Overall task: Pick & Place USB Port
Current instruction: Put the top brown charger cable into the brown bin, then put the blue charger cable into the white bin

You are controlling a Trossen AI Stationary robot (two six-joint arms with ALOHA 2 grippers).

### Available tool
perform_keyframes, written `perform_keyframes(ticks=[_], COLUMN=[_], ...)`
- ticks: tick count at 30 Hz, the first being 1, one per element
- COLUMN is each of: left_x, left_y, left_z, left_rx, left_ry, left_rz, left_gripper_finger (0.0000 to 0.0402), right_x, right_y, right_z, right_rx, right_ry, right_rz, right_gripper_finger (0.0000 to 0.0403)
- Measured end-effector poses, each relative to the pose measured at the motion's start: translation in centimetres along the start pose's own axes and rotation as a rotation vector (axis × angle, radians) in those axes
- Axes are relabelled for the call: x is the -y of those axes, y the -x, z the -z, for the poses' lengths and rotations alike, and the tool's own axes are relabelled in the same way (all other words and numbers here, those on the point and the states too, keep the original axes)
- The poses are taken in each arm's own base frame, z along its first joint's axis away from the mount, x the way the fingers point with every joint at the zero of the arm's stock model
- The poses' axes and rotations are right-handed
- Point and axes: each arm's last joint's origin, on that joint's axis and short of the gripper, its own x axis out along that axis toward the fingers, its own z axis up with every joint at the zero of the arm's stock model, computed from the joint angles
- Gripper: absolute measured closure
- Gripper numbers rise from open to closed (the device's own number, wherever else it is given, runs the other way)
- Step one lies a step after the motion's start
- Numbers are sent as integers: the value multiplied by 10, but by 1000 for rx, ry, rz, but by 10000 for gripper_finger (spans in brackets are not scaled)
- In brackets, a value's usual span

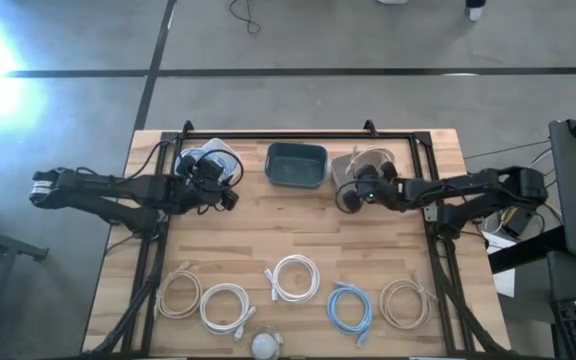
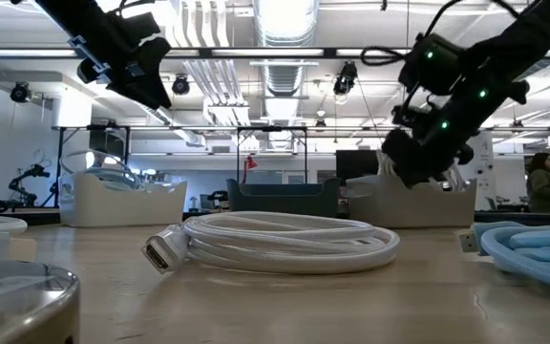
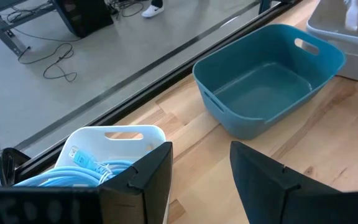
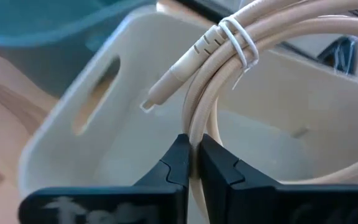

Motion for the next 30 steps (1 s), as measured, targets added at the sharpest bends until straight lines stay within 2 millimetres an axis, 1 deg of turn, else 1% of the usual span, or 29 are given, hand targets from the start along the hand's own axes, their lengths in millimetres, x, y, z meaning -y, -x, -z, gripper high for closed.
perform_keyframes(ticks=[6, 10, 15, 21, 25, 27, 30], left_x=[0, 0, 0, -1, -1, 0, 1], left_y=[0, 0, 0, -2, -4, -6, -8], left_z=[0, 0, 0, 3, 9, 12, 14], left_rx=[0, 0, 2, 0, -3, -6, 14], left_ry=[1, 1, 0, -9, -16, -19, 6], left_rz=[0, -1, -2, -17, -24, -25, -14], left_gripper_finger=[223, 223, 223, 223, 223, 223, 223], right_x=[-12, -21, -30, -36, -40, -44, -55], right_y=[-19, -27, -26, -8, 12, 24, 41], right_z=[4, -2, -17, -42, -55, -59, -61], right_rx=[-32, -37, -33, -54, -100, -156, -253], right_ry=[44, 37, 93, 153, 173, 206, 214], right_rz=[26, 34, -2, -6, -24, -88, -247], right_gripper_finger=[333, 305, 280, 261, 254, 253, 254])
